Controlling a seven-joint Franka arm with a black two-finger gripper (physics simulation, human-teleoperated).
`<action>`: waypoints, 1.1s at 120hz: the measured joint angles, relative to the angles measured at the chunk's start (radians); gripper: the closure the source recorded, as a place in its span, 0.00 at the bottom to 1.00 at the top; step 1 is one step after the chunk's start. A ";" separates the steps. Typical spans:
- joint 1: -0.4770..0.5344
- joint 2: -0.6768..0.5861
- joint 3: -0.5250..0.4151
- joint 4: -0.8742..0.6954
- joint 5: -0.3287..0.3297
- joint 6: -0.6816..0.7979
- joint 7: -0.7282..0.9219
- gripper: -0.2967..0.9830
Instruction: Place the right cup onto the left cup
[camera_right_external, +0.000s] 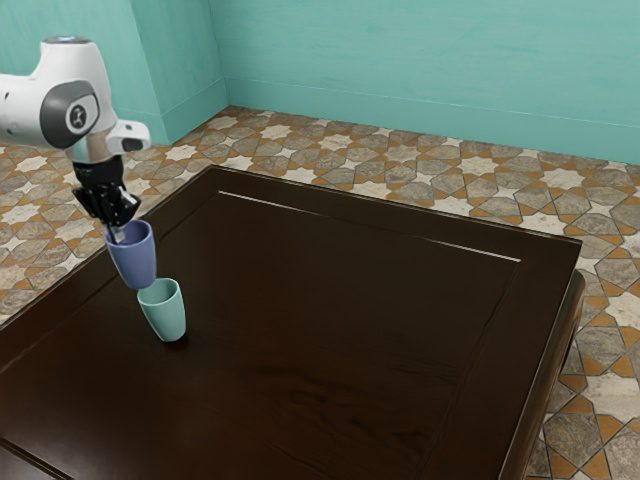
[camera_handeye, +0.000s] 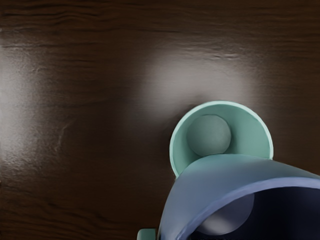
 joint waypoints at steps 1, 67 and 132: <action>0.001 0.002 0.000 0.000 0.000 0.002 0.001 0.85; 0.015 0.005 0.021 -0.040 -0.102 0.127 0.094 0.85; 0.006 0.046 0.017 -0.068 -0.109 0.146 0.152 0.84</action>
